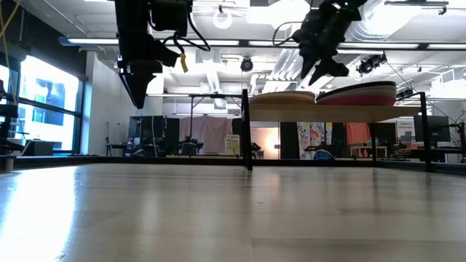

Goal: Place and stack plates onto a shelf
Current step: Stack the gray plate on top of the light pink plate on the shelf

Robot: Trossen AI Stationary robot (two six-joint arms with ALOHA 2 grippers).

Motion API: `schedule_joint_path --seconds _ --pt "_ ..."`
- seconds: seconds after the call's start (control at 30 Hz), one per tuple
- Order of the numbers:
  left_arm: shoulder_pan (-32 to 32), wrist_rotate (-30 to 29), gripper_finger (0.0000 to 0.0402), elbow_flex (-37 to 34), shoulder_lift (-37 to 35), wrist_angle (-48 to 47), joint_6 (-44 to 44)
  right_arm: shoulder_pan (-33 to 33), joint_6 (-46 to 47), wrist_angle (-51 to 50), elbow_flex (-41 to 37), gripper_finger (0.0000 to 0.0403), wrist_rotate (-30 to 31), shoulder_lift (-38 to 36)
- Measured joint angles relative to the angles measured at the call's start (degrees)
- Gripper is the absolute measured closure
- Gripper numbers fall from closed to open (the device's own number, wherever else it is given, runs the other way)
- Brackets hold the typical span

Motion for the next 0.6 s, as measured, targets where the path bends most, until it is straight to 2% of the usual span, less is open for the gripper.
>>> schedule_joint_path --seconds 0.17,0.4,0.6 --pt "0.01 0.02 0.0277 0.00 0.00 0.00 0.02 4.78 0.00 -3.56 -1.54 0.0286 5.90 0.15" --pt "-0.02 0.07 0.0277 0.00 0.00 0.00 0.04 7.85 1.53 -1.90 -3.20 0.0286 12.49 0.15" --pt "-0.01 0.88 0.0277 0.00 0.00 -0.02 0.06 7.97 2.63 -1.74 -3.23 0.0286 12.96 0.15"
